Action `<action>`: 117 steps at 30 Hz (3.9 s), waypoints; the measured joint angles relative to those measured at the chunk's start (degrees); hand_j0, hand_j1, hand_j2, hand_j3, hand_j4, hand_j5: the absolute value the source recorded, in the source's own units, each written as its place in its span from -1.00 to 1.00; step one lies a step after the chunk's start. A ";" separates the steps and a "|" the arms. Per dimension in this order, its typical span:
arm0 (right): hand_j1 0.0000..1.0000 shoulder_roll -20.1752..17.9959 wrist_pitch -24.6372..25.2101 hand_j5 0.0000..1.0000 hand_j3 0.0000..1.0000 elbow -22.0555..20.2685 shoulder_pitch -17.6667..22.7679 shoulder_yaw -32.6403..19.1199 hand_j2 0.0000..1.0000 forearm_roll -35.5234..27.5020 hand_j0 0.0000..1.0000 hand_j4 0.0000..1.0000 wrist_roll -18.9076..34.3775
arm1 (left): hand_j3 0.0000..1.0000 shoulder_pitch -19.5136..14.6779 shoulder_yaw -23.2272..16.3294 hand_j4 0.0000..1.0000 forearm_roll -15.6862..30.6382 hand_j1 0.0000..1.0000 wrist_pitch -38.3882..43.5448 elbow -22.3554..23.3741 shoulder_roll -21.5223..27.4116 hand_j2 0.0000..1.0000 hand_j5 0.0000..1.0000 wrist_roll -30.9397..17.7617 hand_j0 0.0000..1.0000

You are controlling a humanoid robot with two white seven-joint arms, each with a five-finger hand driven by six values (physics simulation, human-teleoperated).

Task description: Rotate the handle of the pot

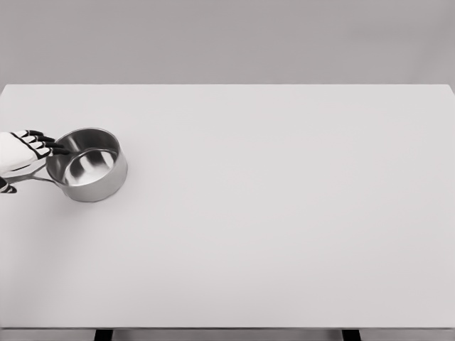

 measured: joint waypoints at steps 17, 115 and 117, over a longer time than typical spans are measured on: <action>1.00 0.00 0.02 1.00 1.00 0.00 0.00 0.00 1.00 0.00 1.00 1.00 0.00 | 1.00 -5.62 0.01 1.00 -3.62 1.00 0.01 7.67 -4.23 1.00 1.00 0.01 1.00; 1.00 0.00 0.01 1.00 1.00 0.00 0.00 0.00 1.00 0.00 1.00 1.00 0.00 | 1.00 -0.97 5.31 1.00 2.66 1.00 -0.03 -2.31 -8.32 1.00 1.00 2.82 1.00; 1.00 0.00 0.00 1.00 1.00 0.00 0.00 0.00 1.00 0.00 1.00 1.00 0.00 | 1.00 -0.88 7.20 1.00 3.61 1.00 -0.01 -4.07 -8.26 1.00 1.00 2.95 1.00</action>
